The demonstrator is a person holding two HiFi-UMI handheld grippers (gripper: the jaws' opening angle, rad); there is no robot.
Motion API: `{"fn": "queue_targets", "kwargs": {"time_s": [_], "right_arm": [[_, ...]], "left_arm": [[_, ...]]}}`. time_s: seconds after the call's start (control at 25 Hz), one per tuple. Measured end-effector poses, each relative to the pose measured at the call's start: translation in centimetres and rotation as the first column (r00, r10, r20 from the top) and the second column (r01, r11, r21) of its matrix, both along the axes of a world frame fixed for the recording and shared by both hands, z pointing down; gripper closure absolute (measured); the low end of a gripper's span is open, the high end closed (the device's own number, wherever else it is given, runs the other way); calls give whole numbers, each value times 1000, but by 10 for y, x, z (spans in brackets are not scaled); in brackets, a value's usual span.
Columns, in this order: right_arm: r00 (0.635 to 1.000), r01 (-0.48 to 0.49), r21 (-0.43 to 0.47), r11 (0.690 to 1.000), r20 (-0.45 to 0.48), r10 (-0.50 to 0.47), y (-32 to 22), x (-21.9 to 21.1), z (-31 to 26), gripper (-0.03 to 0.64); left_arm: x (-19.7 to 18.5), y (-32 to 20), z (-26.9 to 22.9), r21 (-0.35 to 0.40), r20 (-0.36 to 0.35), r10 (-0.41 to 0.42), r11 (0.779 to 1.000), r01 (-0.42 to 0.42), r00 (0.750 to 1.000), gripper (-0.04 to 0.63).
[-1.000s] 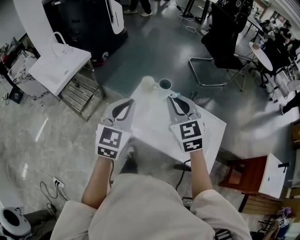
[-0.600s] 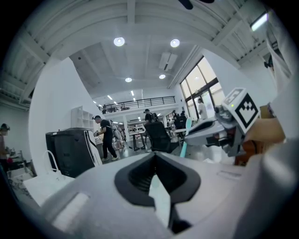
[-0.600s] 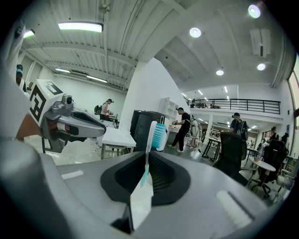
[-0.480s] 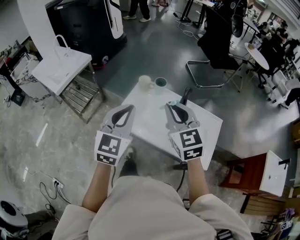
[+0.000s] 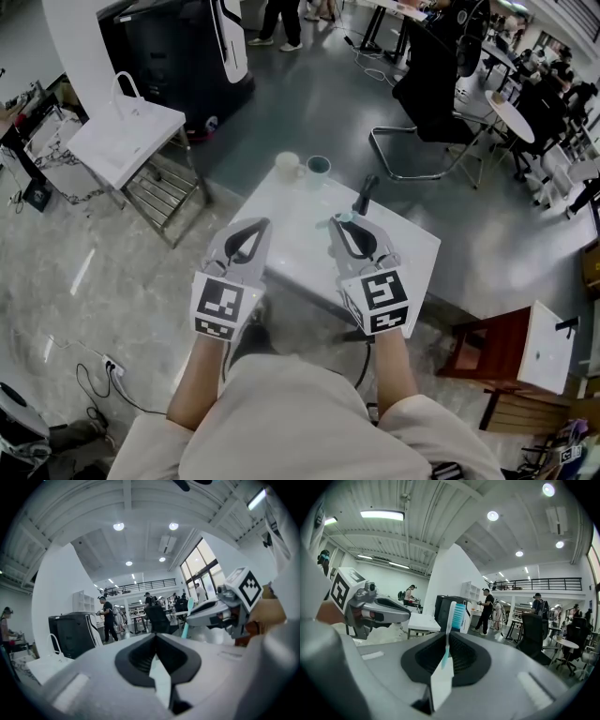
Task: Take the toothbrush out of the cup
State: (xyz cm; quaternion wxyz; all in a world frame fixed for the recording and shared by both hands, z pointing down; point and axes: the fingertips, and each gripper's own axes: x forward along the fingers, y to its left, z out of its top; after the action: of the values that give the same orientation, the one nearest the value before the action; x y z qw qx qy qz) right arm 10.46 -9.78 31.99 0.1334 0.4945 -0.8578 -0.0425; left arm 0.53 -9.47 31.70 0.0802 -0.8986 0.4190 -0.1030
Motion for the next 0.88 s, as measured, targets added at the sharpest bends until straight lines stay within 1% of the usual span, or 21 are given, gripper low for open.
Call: {"fn": "queue_targets", "kwargs": {"time_s": [0.44,0.88], "right_arm": [[1000,-3,23,1000,11,3,16,4,-6,588],[1000,2,23,1000,18,-3,24,-1,-6,588]], "left_arm": [[4,15,3,-9,1,-1,1000,1,1000,595],[4,21,10,-28,3,3,1000,-3,1000,595]]}}
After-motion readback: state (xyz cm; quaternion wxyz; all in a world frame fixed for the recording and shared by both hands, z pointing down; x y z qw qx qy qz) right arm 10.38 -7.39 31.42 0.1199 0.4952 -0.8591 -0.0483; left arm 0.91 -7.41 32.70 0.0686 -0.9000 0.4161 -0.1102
